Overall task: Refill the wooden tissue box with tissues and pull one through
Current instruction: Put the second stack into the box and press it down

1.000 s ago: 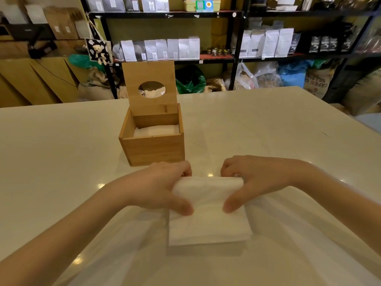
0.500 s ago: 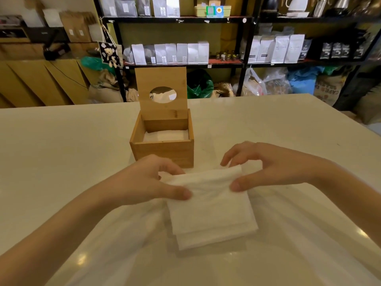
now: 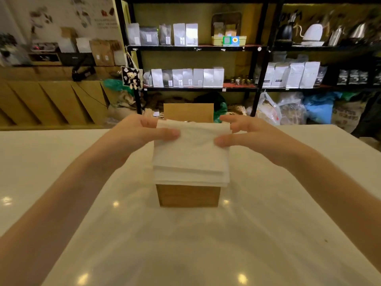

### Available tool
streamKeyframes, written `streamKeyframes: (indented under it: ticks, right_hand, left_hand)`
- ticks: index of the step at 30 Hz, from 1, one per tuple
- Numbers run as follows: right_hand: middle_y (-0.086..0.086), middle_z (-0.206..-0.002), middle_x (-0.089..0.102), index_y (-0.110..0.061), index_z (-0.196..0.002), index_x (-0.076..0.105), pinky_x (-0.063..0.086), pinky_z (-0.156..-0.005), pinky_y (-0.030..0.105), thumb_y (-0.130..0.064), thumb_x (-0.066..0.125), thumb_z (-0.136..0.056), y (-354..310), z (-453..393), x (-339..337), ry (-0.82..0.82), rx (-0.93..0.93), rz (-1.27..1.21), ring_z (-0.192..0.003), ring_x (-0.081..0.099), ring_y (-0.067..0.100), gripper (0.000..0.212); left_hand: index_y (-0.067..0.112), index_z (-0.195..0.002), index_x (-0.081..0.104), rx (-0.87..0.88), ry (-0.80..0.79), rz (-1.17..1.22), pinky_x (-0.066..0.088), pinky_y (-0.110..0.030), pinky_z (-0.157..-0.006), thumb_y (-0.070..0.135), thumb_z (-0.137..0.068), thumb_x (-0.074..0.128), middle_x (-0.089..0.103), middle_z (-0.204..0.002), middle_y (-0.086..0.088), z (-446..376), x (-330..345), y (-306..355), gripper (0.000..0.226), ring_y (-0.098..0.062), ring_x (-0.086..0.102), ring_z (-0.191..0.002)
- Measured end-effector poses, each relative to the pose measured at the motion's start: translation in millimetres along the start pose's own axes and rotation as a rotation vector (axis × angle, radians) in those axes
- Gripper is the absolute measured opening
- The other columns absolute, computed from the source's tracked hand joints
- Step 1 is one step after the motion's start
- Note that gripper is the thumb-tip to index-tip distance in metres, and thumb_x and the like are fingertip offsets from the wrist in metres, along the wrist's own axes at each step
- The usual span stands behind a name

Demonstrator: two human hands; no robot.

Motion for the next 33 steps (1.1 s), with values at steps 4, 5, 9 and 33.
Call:
streamKeyframes:
  ticks: [4,5,9,33]
  right_hand:
    - [-0.008,-0.151,0.031,-0.012,-0.112,0.067,0.021,-0.110,0.035,-0.032,0.069,-0.076,17.8,-30.7,14.7,-0.062,0.088,-0.006,-0.135,0.031,0.016,0.041]
    - [-0.008,-0.151,0.031,-0.012,-0.113,0.066,0.021,-0.110,0.035,-0.034,0.069,-0.076,21.8,-36.7,16.8,-0.067,0.110,0.006,-0.136,0.030,0.016,0.043]
    - [-0.004,-0.150,0.032,-0.012,-0.114,0.065,0.021,-0.113,0.040,-0.041,0.069,-0.075,34.1,-52.6,21.2,-0.039,0.147,0.207,-0.136,0.028,0.020,0.049]
    - [0.004,-0.126,0.051,-0.017,-0.089,0.068,-0.010,-0.112,0.053,-0.044,0.055,-0.081,26.7,-56.0,46.2,-0.025,0.105,0.978,-0.138,0.015,0.028,0.030]
  left_hand:
    - [0.023,-0.071,0.072,-0.065,0.006,0.018,0.040,-0.025,-0.081,0.026,-0.070,0.075,0.072,-0.064,0.017,-25.1,-1.2,-19.9,0.004,-0.003,0.060,-0.086]
    - [0.021,-0.072,0.072,-0.083,0.001,0.019,0.039,-0.027,-0.082,0.026,-0.071,0.075,0.072,-0.068,0.015,-29.6,0.2,-23.3,0.005,-0.003,0.059,-0.084]
    - [0.017,-0.083,0.072,-0.138,-0.018,-0.038,0.034,-0.028,-0.083,0.029,-0.073,0.074,0.067,-0.089,0.008,-44.3,3.6,-35.7,0.016,-0.008,0.057,-0.086]
    - [0.018,-0.094,0.069,-0.028,-0.054,-0.927,0.016,-0.043,-0.108,0.050,-0.074,0.066,0.046,-0.133,0.002,-63.3,27.8,-45.9,0.037,-0.020,0.019,-0.135]
Point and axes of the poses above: each hand's wrist, its own z-axis away from the middle knuckle, its own x-axis out of the palm, y = z × x, the point moved 5 cm from there along -z, towards the middle knuckle
